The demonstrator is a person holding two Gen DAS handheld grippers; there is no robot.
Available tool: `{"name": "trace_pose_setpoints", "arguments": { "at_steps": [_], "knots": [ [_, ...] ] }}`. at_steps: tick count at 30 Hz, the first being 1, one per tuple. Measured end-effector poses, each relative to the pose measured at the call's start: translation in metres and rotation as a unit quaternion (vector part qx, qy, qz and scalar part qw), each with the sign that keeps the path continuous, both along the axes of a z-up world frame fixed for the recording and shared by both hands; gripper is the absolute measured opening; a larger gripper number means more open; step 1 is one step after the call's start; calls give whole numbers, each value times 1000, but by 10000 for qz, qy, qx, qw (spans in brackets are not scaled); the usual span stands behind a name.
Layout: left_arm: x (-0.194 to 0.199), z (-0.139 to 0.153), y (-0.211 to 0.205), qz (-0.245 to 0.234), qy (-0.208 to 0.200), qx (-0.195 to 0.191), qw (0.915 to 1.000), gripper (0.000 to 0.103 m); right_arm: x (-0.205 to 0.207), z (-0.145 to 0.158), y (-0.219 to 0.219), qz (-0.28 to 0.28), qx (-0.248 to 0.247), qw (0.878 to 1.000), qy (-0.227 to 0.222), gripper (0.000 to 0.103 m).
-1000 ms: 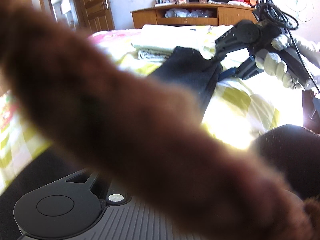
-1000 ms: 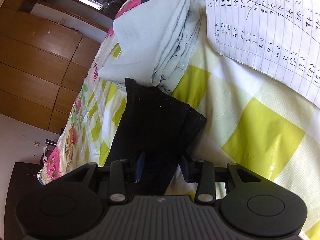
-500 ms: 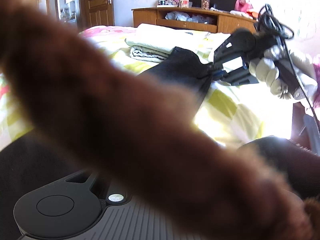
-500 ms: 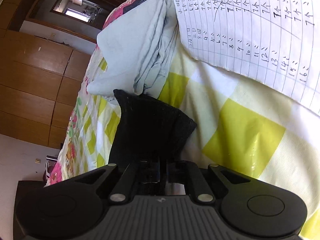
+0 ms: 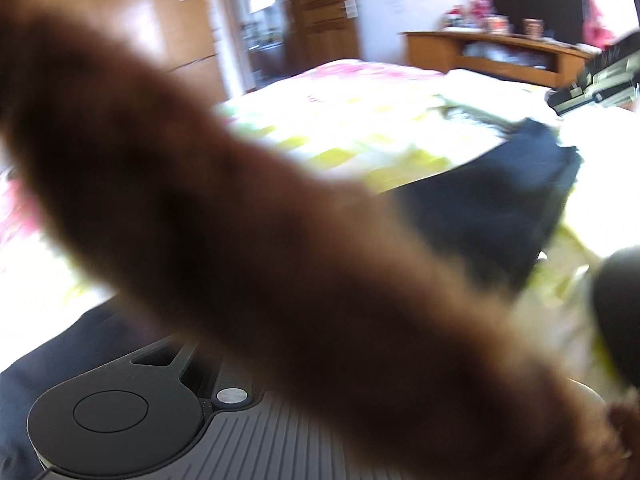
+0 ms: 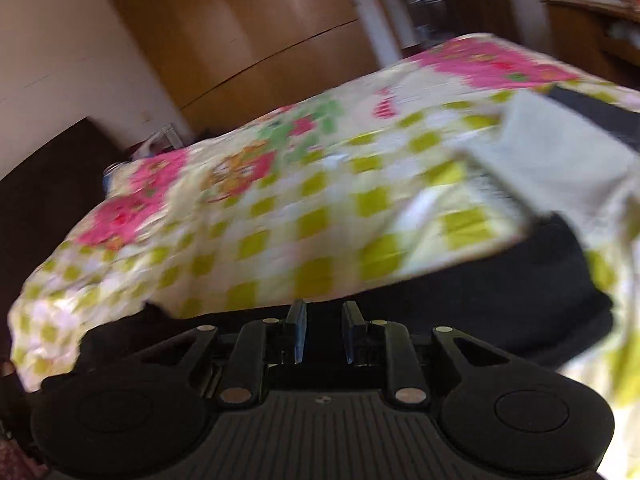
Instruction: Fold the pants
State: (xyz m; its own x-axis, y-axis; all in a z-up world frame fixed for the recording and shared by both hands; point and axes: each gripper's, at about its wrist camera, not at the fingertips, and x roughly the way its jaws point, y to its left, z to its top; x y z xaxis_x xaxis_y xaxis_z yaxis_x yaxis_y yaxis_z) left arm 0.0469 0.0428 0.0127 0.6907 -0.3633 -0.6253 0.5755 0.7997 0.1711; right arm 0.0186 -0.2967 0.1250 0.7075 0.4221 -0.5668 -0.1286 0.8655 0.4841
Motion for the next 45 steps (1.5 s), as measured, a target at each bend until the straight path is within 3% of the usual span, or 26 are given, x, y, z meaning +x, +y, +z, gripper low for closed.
{"name": "trace_pose_setpoints", "arguments": {
  "at_steps": [3, 6, 9, 13, 16, 19, 21, 23, 25, 27, 30, 34, 38, 41, 45],
  "knots": [
    [6, -1, 36, 383, -76, -37, 9992, 24, 83, -18, 98, 1500, 110, 9886, 50, 41],
    [14, -2, 66, 721, -106, -89, 9973, 24, 144, -44, 165, 2278, 247, 9727, 368, 44],
    [22, -6, 86, 889, -89, -85, 9960, 24, 183, -72, 209, 2756, 65, 9594, 601, 45],
    [29, -12, 106, 977, -46, -179, 9950, 24, 203, -87, 231, 3067, -125, 9484, 793, 46],
    [32, -17, 113, 979, -38, -219, 9949, 24, 205, -80, 234, 3144, -254, 9455, 806, 28],
    [32, -21, 121, 997, -68, -263, 9946, 24, 210, -72, 231, 2904, -143, 9536, 780, 25],
    [32, -24, 127, 1092, -33, -310, 9935, 24, 222, -72, 226, 2476, 83, 9662, 706, 24],
    [35, -35, 131, 1250, 145, -314, 9916, 24, 239, -88, 223, 2014, 285, 9743, 971, 19],
    [33, -42, 135, 1290, 161, -376, 9908, 24, 242, -103, 233, 1943, -10, 9743, 1136, 19],
    [31, -42, 135, 1347, 166, -398, 9900, 24, 232, -98, 239, 1913, -284, 9773, 860, 20],
    [27, -37, 130, 1346, 109, -265, 9905, 25, 223, -78, 217, 1682, -95, 9834, 677, 23],
    [20, -20, 121, 1268, -41, -222, 9917, 25, 169, -48, 150, 1136, -24, 9931, 305, 23],
    [18, -1, 88, 764, -301, -371, 9959, 25, 88, -55, 54, 141, 65, 9970, 756, 25],
    [21, 4, 43, 232, -288, -548, 9978, 25, 22, -60, -16, -770, 82, 9916, 1036, 28],
    [21, -3, -37, -583, -97, -483, 9971, 25, -54, -66, -96, -1936, 458, 9730, 1169, 34]
  ]
}}
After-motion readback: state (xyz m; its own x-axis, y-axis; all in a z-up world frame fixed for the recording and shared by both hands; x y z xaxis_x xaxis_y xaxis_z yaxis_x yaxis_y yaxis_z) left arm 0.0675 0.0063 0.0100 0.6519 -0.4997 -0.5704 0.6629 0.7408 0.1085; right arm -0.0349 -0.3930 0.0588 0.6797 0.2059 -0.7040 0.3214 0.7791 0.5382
